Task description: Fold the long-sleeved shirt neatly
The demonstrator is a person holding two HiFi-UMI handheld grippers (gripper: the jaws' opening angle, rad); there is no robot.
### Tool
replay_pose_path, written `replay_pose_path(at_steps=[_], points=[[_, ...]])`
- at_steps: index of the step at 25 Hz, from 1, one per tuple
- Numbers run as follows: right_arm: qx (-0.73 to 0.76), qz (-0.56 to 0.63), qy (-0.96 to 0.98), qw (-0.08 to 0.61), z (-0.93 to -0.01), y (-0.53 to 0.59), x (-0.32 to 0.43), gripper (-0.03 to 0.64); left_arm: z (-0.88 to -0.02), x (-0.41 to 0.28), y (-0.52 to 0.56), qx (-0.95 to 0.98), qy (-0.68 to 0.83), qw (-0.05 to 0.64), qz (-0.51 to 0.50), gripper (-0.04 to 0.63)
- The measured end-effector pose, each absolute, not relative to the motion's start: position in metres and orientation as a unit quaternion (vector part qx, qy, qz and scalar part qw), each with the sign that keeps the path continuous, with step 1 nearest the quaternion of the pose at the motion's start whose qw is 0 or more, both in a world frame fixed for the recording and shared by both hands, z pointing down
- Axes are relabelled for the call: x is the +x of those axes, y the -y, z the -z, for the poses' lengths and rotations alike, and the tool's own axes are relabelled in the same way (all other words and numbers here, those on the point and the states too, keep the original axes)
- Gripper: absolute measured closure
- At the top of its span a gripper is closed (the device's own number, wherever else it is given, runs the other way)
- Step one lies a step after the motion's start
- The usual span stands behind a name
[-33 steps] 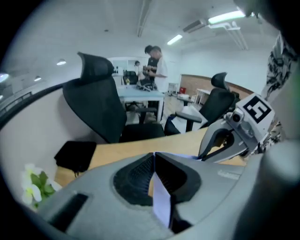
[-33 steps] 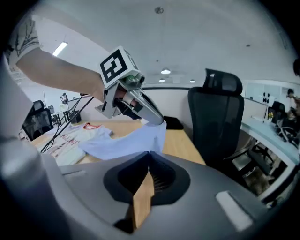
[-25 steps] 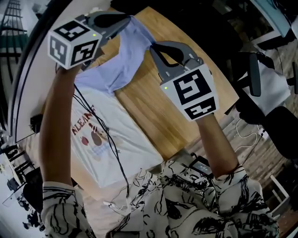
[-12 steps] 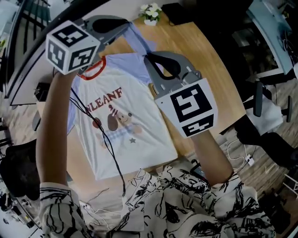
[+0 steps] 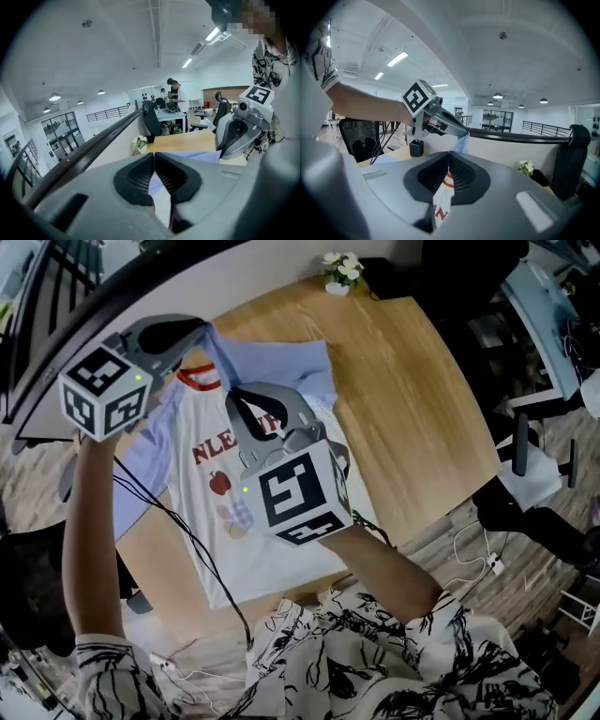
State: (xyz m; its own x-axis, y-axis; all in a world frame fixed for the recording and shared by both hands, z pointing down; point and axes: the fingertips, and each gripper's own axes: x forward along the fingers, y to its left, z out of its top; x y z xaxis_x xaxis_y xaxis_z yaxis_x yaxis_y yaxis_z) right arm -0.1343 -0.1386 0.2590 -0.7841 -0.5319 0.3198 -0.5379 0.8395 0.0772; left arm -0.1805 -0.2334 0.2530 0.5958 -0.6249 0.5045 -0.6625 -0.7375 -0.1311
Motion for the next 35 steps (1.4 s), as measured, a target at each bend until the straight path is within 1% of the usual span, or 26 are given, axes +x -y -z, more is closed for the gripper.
replay_pose_path(at_steps=[7, 16, 23, 28, 29, 30, 31, 32, 35], points=[[0.268, -0.018, 0.940, 0.211, -0.331, 0.105, -0.198, 0.600, -0.336, -0.254, 0.194, 0.879, 0.363, 0.083, -0.297, 0.575], [0.250, 0.014, 0.920, 0.302, -0.431, 0.077, -0.253, 0.600, -0.452, -0.308, 0.164, 0.873, 0.335, 0.147, -0.322, 0.572], [0.210, 0.045, 0.910, 0.356, -0.495, 0.059, -0.302, 0.600, -0.515, -0.350, 0.149, 0.857, 0.320, 0.130, -0.383, 0.575], [0.184, 0.048, 0.908, 0.374, -0.521, 0.050, -0.325, 0.591, -0.541, -0.373, 0.142, 0.847, 0.329, 0.144, -0.392, 0.573], [0.171, 0.044, 0.909, 0.377, -0.526, 0.046, -0.329, 0.580, -0.546, -0.376, 0.140, 0.844, 0.331, 0.149, -0.395, 0.564], [0.154, 0.040, 0.911, 0.380, -0.530, 0.039, -0.334, 0.537, -0.550, -0.380, 0.138, 0.839, 0.334, 0.153, -0.401, 0.541], [0.136, 0.038, 0.915, 0.379, -0.532, 0.032, -0.338, 0.485, -0.552, -0.386, 0.136, 0.835, 0.339, 0.154, -0.405, 0.502], [0.122, 0.036, 0.918, 0.376, -0.532, 0.026, -0.342, 0.453, -0.553, -0.394, 0.134, 0.830, 0.348, 0.154, -0.407, 0.485], [0.119, 0.031, 0.927, 0.354, -0.523, 0.019, -0.342, 0.449, -0.542, -0.415, 0.126, 0.823, 0.393, 0.167, -0.375, 0.499]])
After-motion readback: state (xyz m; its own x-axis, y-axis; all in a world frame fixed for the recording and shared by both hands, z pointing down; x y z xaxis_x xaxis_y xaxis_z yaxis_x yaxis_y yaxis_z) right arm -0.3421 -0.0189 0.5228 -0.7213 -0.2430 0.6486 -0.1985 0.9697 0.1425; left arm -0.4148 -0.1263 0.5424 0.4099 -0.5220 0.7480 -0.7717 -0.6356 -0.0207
